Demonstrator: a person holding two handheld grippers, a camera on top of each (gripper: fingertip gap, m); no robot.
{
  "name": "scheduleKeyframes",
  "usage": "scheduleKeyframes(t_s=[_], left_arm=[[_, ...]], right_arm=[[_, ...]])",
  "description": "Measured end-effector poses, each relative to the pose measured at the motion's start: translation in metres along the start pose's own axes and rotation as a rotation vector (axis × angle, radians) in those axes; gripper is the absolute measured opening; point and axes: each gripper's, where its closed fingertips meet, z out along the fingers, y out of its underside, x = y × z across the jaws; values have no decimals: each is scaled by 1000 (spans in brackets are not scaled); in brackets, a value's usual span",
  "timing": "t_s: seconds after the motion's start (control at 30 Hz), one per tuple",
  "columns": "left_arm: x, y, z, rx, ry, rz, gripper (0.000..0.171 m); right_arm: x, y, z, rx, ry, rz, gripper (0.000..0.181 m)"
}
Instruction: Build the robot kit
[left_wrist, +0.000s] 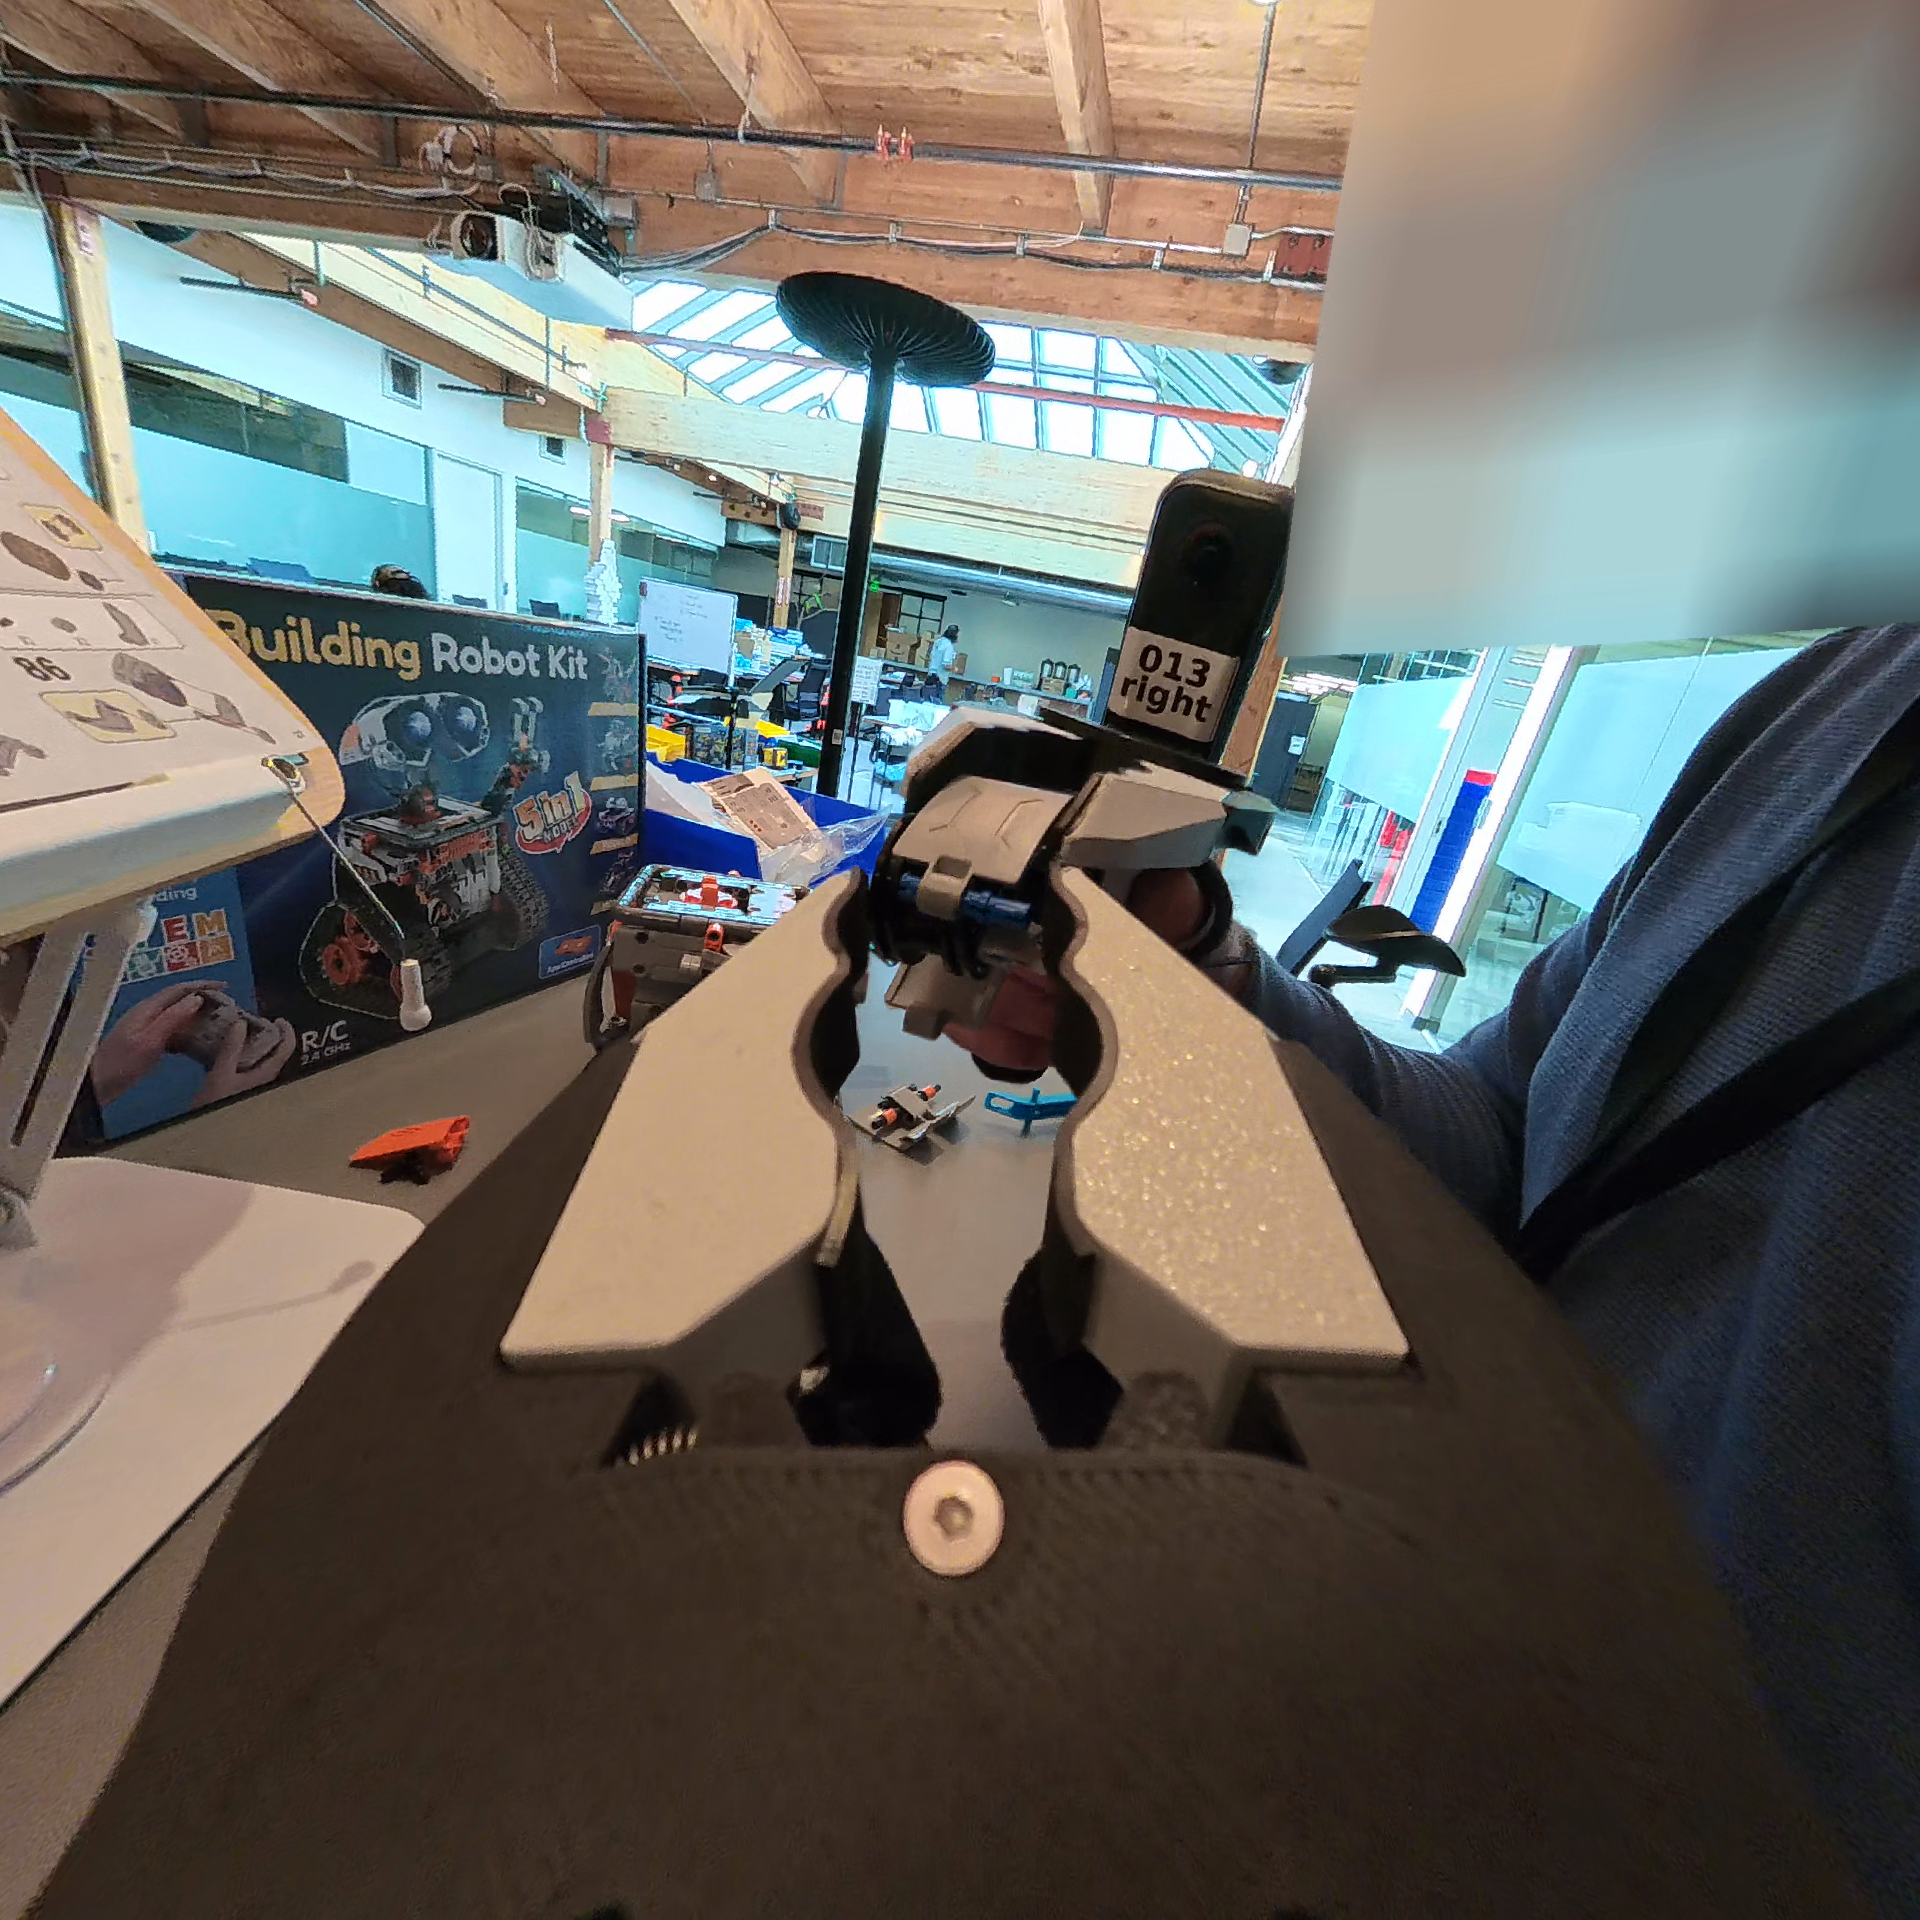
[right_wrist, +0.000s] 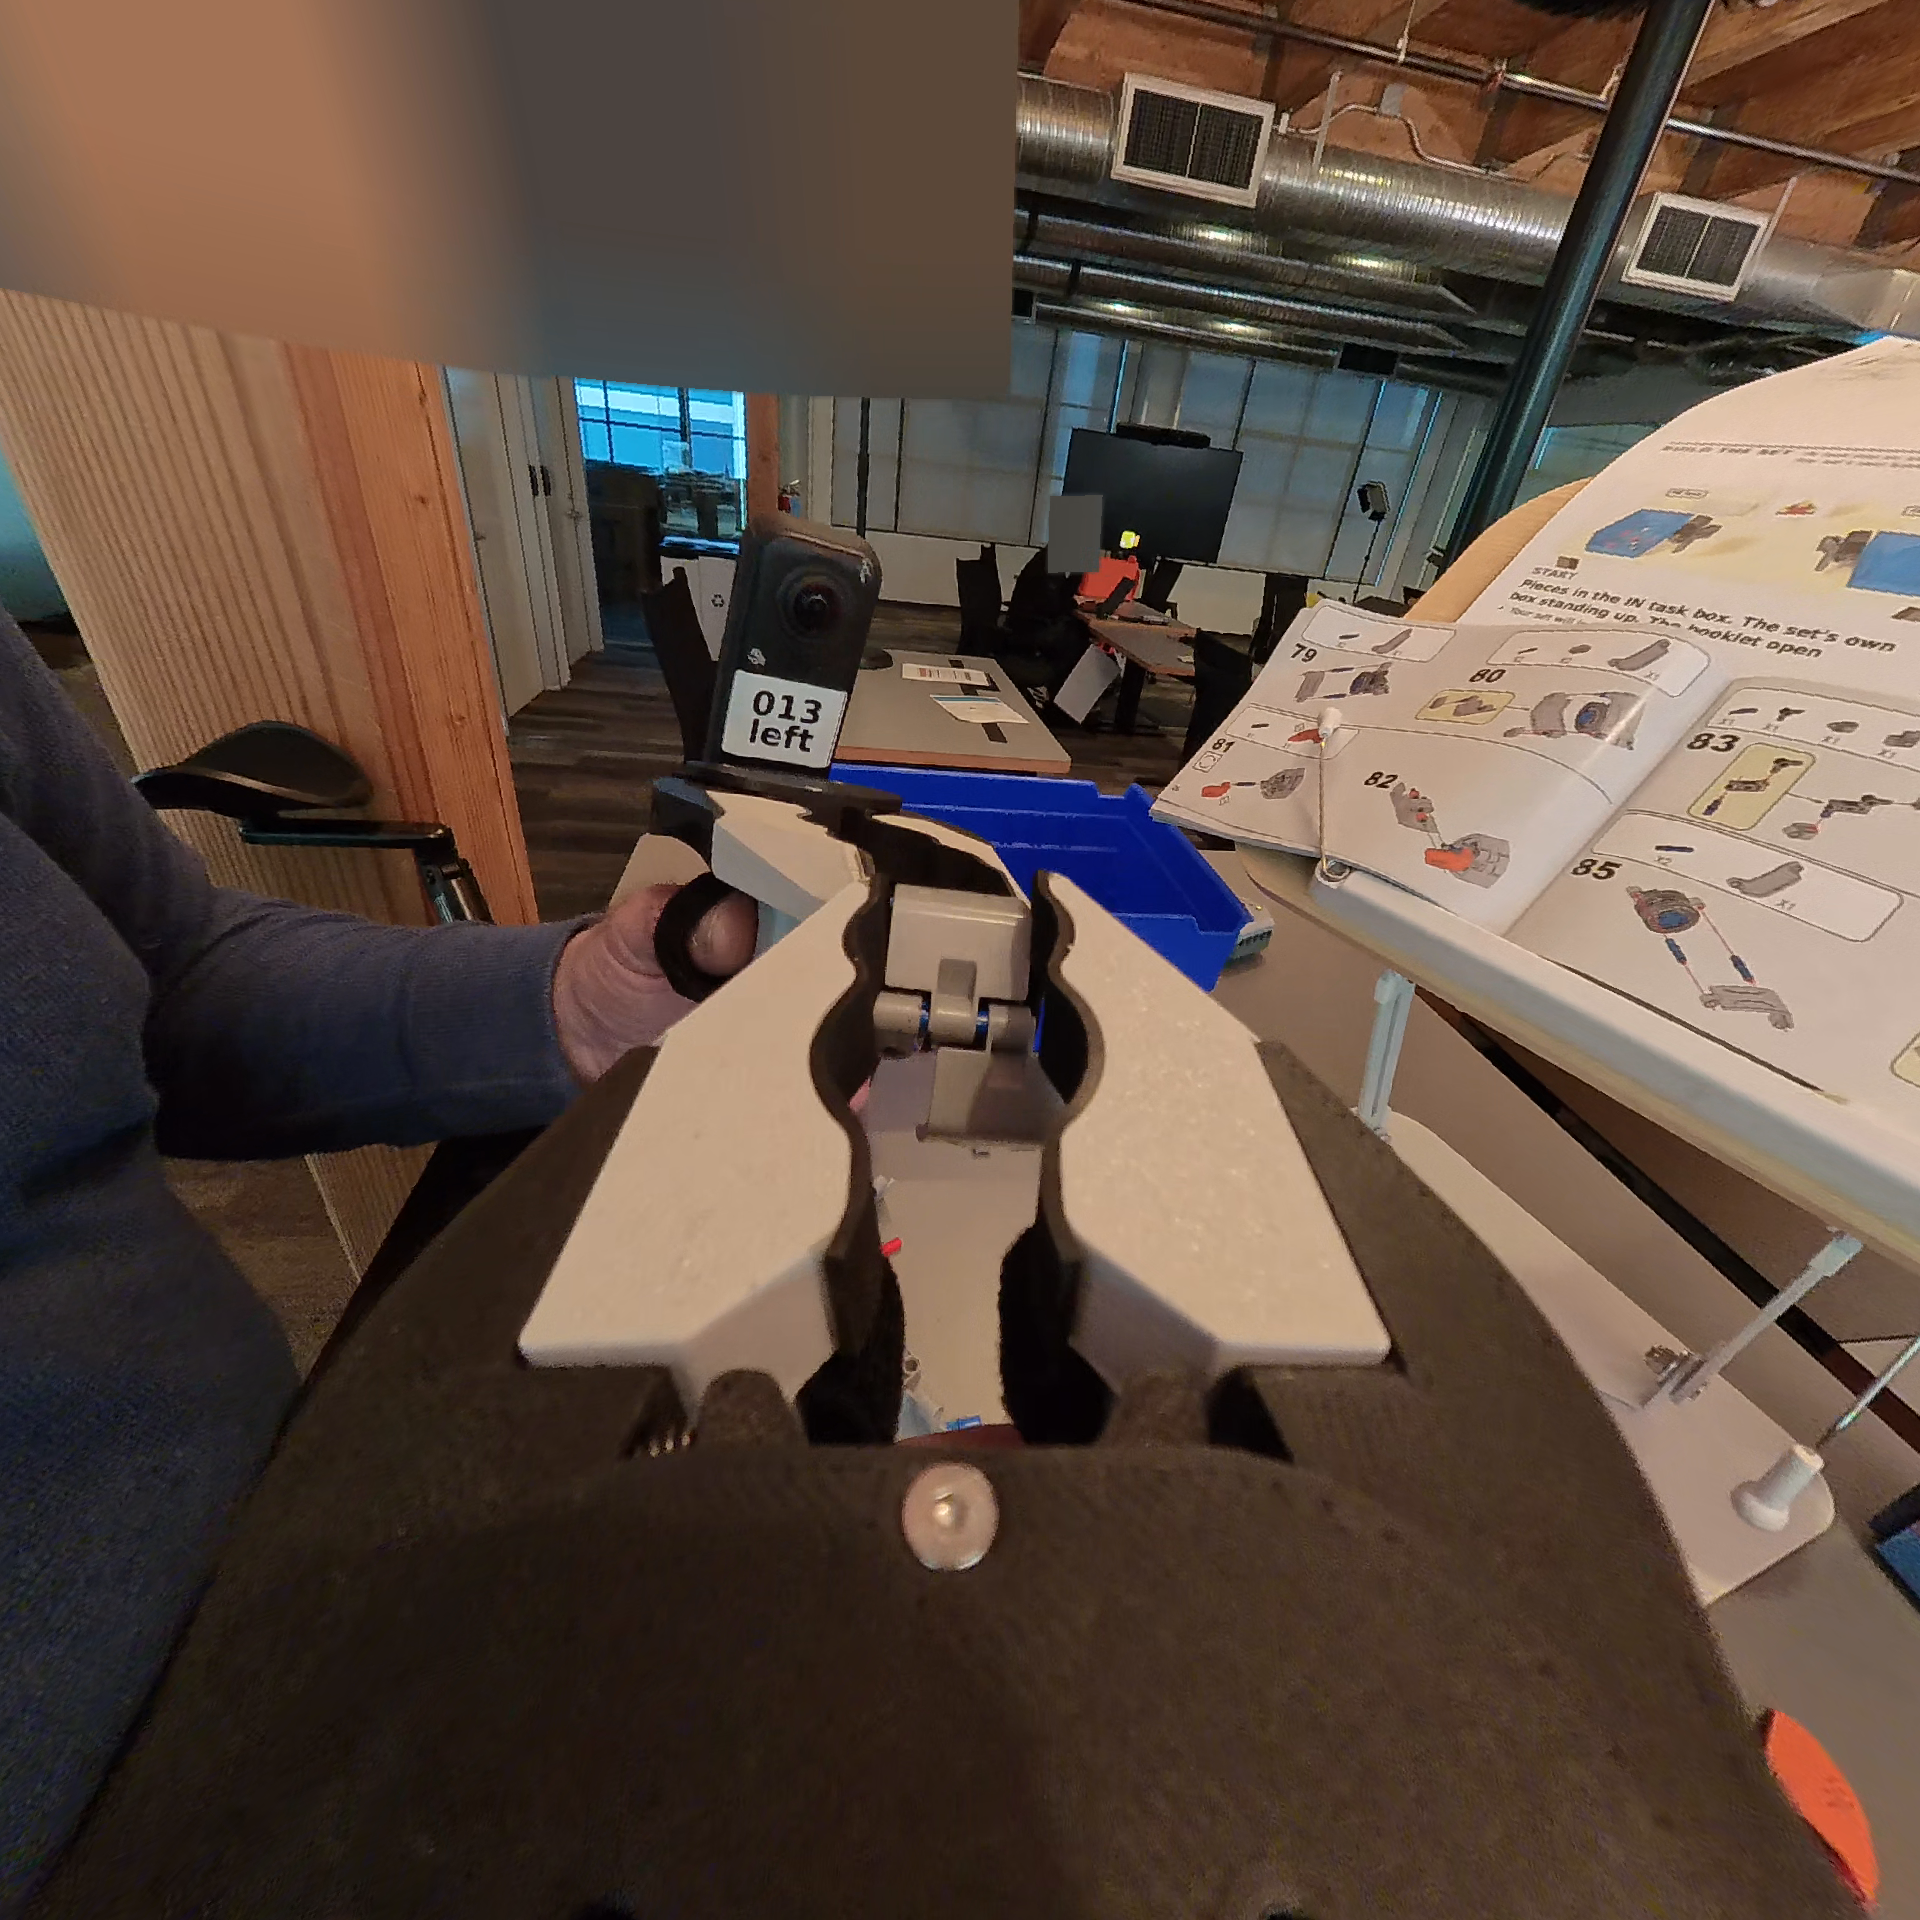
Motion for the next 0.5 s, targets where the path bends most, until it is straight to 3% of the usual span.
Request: scheduleKeyframes(t_s=[0.5], left_arm=[[-2,8,-2,-84,-17,73,28]], right_arm=[[3,11,-5,-68,-11,-22,25]])
